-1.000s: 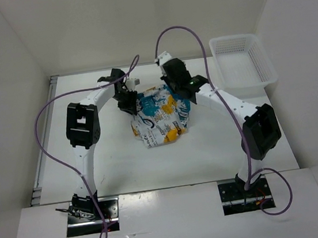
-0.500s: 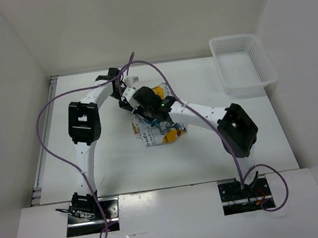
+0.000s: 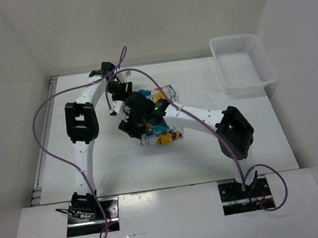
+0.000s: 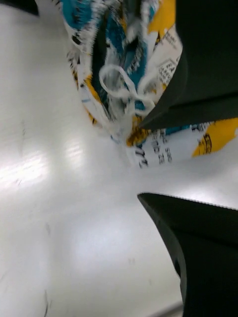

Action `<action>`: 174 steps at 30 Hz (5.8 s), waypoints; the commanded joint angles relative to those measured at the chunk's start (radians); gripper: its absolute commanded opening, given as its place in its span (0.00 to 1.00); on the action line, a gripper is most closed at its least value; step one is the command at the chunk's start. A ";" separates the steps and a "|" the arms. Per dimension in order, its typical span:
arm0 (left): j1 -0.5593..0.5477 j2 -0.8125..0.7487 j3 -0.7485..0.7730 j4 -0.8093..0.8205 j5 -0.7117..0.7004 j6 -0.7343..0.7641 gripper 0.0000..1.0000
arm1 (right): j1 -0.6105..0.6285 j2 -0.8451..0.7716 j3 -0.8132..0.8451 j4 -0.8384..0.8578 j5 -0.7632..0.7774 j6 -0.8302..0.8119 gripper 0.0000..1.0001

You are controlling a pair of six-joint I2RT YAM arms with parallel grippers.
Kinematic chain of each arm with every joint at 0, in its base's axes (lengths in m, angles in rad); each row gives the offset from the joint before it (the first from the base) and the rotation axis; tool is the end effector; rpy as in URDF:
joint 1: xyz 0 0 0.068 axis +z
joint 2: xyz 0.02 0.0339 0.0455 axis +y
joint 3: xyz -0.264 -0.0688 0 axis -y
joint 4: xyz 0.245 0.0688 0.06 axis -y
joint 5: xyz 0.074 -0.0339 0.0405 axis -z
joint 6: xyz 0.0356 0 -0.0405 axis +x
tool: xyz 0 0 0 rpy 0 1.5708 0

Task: Fold and stack the shorts
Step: Fold the shorts

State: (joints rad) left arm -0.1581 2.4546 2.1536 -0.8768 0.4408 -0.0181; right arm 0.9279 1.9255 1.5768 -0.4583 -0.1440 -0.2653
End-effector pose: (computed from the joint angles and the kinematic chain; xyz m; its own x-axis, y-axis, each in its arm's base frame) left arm 0.5077 -0.0963 0.1675 -0.9176 0.1297 -0.3758 0.2872 0.8699 -0.4010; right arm 0.2585 0.3536 0.2549 -0.1945 -0.6925 -0.6946 -0.9353 0.3443 -0.0813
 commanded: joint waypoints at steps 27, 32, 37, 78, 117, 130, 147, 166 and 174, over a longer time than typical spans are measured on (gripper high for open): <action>-0.080 -0.154 -0.138 0.016 -0.033 0.018 0.52 | -0.199 -0.250 -0.586 0.280 0.182 -0.117 0.42; -0.080 -0.117 -0.114 0.016 -0.076 0.018 0.13 | -0.199 -0.263 -0.606 0.293 0.193 -0.117 0.10; -0.069 -0.065 -0.018 0.025 -0.135 0.018 0.10 | -0.178 -0.355 -0.666 0.267 0.228 -0.160 0.00; -0.136 -0.480 -0.615 0.050 -0.100 0.018 0.77 | -0.636 0.223 0.046 0.231 -0.189 0.308 0.80; 0.002 -0.445 -0.408 0.105 -0.088 0.018 0.82 | -0.550 -0.200 -0.254 0.026 -0.264 0.032 0.81; -0.026 -0.240 -0.239 0.147 -0.068 0.018 0.59 | -0.275 -0.309 -0.494 0.046 -0.078 -0.250 0.69; -0.026 -0.157 -0.172 0.165 -0.211 0.018 0.59 | -0.196 -0.348 -0.630 0.118 0.017 -0.341 0.08; 0.285 -0.680 -0.437 0.193 -0.223 0.018 1.00 | -0.657 -0.804 -0.554 0.067 0.159 -0.002 0.76; 0.494 -0.877 -0.711 0.239 -0.215 0.018 1.00 | -1.106 -0.754 -0.480 -0.026 0.046 0.132 0.99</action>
State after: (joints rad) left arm 0.3382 1.6531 1.5154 -0.6415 0.2226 -0.0044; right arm -0.1028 1.1889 1.0264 -0.4419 -0.0483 -0.2153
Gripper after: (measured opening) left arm 0.997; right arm 0.986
